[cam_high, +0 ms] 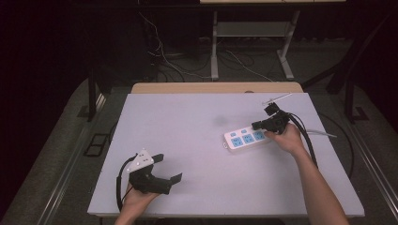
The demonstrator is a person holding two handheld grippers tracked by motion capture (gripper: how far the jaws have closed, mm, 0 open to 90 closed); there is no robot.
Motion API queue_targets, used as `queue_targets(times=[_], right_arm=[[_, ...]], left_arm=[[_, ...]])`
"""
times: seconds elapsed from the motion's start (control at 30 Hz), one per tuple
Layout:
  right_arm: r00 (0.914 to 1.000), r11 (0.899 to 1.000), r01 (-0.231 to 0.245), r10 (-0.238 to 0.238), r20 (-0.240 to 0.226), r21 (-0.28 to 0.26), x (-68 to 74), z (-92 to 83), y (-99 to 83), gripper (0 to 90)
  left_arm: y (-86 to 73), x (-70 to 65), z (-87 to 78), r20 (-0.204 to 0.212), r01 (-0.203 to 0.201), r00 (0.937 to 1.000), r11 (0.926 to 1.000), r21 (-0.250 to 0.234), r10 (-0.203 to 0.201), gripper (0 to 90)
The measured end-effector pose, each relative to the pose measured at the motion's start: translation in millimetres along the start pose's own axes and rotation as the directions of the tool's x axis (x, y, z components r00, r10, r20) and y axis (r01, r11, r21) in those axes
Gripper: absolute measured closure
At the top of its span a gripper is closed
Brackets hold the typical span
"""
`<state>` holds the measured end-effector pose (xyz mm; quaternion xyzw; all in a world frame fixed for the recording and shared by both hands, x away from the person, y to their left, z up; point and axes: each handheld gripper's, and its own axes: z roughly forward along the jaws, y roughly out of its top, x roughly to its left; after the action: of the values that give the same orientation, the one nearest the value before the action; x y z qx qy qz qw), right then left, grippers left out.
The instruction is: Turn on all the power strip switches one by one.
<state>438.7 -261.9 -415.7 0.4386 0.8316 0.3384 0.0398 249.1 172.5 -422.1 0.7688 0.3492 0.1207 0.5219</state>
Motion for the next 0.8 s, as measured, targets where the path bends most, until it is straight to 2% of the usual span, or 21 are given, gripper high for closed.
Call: queue_targets(times=[0.07,0.1,0.13,0.27,0.33,0.4,0.5,0.53,0.57,0.67,0.8], right_arm=[[0.9998,1.0,0.005,-0.005,-0.017,0.01,1.1,1.2,-0.3,90.0],[0.9998,1.0,0.005,-0.005,-0.017,0.01,1.1,1.2,-0.3,90.0],[0.9996,1.0,0.025,-0.025,-0.009,0.018,3.5,1.8,-0.5,90.0],[0.9997,1.0,0.023,-0.023,-0.012,0.02,2.9,1.5,-0.5,90.0],[0.9997,1.0,0.0,0.0,-0.026,0.018,0.6,1.3,-1.1,90.0],[0.9973,0.999,-0.034,0.035,-0.065,0.012,-5.5,1.6,-1.7,90.0],[0.9946,0.998,-0.059,0.059,-0.085,0.011,-8.5,1.8,-2.4,90.0],[0.9892,0.996,-0.092,0.093,-0.114,0.008,-12.8,1.9,-3.9,90.0],[0.9866,0.994,-0.107,0.107,-0.123,0.007,-14.0,2.0,-4.4,90.0],[0.9821,0.992,-0.126,0.126,-0.141,0.005,-16.7,2.1,-5.0,90.0],[0.9834,0.992,-0.124,0.123,-0.133,0.003,-16.5,0.7,-4.3,90.0]], left_arm=[[-0.1,-0.2,0.1,0.0,-0.001,1.0,1.0,0.001,0.001,0.0],[-0.1,-0.2,0.2,0.0,-0.001,1.0,1.0,0.001,0.001,0.0],[-0.1,-0.1,0.4,0.0,-0.002,1.0,1.0,0.002,0.002,0.0],[-0.1,-0.3,0.7,0.001,-0.003,1.0,1.0,0.004,0.003,0.0],[-0.2,-0.2,0.5,0.002,-0.003,1.0,1.0,0.003,0.003,0.0],[-0.3,0.1,0.7,0.002,-0.002,1.0,1.0,0.003,0.002,0.0],[-0.3,0.1,0.9,0.002,-0.001,1.0,1.0,0.003,0.001,0.0],[-0.3,0.1,1.0,0.002,-0.003,1.0,1.0,0.005,0.003,0.0],[-0.3,0.1,1.2,0.002,-0.004,1.0,1.0,0.006,0.004,0.0],[-0.4,0.5,1.1,0.002,0.0,1.0,1.0,0.003,0.0,0.0],[-0.4,1.1,1.0,-0.001,0.001,1.0,1.0,0.005,-0.001,0.0]])
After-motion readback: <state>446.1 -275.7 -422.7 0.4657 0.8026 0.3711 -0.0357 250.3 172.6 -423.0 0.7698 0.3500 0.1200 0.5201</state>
